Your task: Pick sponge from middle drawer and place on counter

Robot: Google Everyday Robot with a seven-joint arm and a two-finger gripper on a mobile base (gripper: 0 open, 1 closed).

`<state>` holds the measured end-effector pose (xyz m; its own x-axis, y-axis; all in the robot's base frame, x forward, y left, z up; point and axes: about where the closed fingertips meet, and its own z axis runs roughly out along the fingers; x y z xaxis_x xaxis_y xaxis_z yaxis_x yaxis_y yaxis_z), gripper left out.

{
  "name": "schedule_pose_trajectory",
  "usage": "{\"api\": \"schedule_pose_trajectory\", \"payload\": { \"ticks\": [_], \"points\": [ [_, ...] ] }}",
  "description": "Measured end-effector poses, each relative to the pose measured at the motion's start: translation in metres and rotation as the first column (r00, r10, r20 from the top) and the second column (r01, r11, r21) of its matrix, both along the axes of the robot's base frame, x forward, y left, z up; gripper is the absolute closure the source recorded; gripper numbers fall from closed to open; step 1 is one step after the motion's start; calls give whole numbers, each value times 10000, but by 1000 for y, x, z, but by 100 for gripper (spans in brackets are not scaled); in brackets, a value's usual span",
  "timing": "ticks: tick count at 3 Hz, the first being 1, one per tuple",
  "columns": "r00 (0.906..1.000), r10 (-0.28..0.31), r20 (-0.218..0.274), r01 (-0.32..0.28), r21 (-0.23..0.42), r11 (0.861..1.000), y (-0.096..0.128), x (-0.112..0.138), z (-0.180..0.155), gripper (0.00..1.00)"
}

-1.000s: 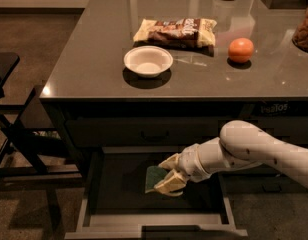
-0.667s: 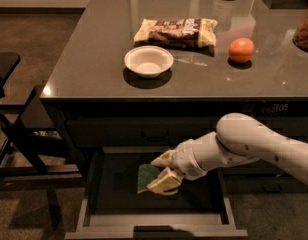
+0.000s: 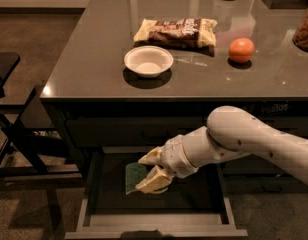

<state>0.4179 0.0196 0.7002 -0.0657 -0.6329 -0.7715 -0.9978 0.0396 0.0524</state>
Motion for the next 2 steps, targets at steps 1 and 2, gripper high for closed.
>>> {"api": "schedule_pose_trajectory", "payload": {
  "ticks": [1,2],
  "points": [
    [9999,113,127,-115,152,9998,11,7,8,100],
    [9977,541,399,-552,263,9981,38,22,34,100]
  ]
}}
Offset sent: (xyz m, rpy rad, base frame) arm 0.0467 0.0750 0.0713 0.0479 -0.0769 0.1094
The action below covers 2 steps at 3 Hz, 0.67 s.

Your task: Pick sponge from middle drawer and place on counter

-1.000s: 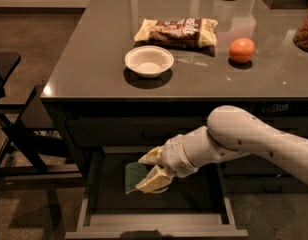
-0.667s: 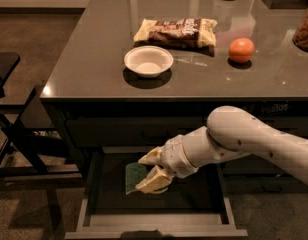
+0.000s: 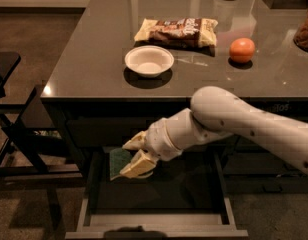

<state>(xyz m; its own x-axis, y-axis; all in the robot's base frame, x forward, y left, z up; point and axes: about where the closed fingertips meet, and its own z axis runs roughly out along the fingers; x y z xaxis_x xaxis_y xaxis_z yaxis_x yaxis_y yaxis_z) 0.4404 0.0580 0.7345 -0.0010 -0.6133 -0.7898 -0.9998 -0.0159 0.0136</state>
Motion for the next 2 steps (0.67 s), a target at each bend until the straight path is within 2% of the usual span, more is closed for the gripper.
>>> {"api": "schedule_pose_trajectory", "payload": {
  "ticks": [1,2],
  "points": [
    [9981,533,319,-529,-126,9985,31,13,33,100],
    [9981,523,318,-519,-125,9986,31,13,33,100]
  ]
}}
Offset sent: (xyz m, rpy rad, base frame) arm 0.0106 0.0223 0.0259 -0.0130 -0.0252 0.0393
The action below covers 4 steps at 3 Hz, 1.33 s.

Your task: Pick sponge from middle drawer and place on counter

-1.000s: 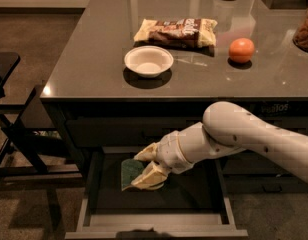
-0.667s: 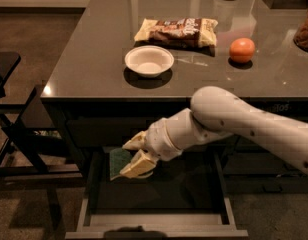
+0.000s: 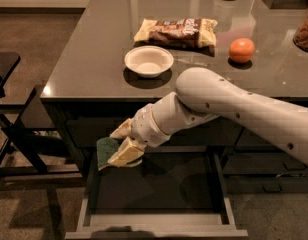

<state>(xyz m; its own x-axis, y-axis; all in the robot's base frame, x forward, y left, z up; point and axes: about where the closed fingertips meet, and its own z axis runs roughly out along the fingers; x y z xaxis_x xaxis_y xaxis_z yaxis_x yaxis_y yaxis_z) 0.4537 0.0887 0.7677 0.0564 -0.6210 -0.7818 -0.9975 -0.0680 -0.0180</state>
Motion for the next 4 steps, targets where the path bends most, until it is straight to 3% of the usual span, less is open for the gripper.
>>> {"api": "schedule_pose_trajectory", "payload": {
  "ticks": [1,2,3,4],
  "points": [
    [9962,-858,-117,859,79,9963,-12,10,9,100],
    [9770,-2132,-42,2132,59,9770,-51,28,30,100],
    [9415,-3370,40,3369,-257,9412,-101,39,46,100],
    [9414,-3374,42,3374,-258,9410,-101,39,47,100]
  ]
}}
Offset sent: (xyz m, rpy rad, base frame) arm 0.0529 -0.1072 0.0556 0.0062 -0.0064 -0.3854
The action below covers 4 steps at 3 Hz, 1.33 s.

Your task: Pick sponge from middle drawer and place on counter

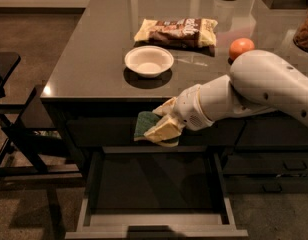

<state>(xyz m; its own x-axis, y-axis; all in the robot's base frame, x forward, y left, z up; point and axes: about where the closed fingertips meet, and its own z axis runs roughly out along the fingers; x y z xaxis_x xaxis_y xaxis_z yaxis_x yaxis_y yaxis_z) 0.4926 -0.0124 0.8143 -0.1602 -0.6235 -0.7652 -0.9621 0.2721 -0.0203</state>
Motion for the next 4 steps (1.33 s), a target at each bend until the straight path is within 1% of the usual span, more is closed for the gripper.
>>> {"api": "schedule_pose_trajectory", "payload": {
  "ticks": [1,2,3,4],
  "points": [
    [9994,-329,84,330,-95,9994,-14,12,11,100],
    [9943,-1043,202,1047,-200,9943,-49,29,32,100],
    [9865,-1610,311,1621,-373,9861,-78,48,52,100],
    [9854,-1676,287,1683,-261,9854,-78,54,53,100]
  ]
}}
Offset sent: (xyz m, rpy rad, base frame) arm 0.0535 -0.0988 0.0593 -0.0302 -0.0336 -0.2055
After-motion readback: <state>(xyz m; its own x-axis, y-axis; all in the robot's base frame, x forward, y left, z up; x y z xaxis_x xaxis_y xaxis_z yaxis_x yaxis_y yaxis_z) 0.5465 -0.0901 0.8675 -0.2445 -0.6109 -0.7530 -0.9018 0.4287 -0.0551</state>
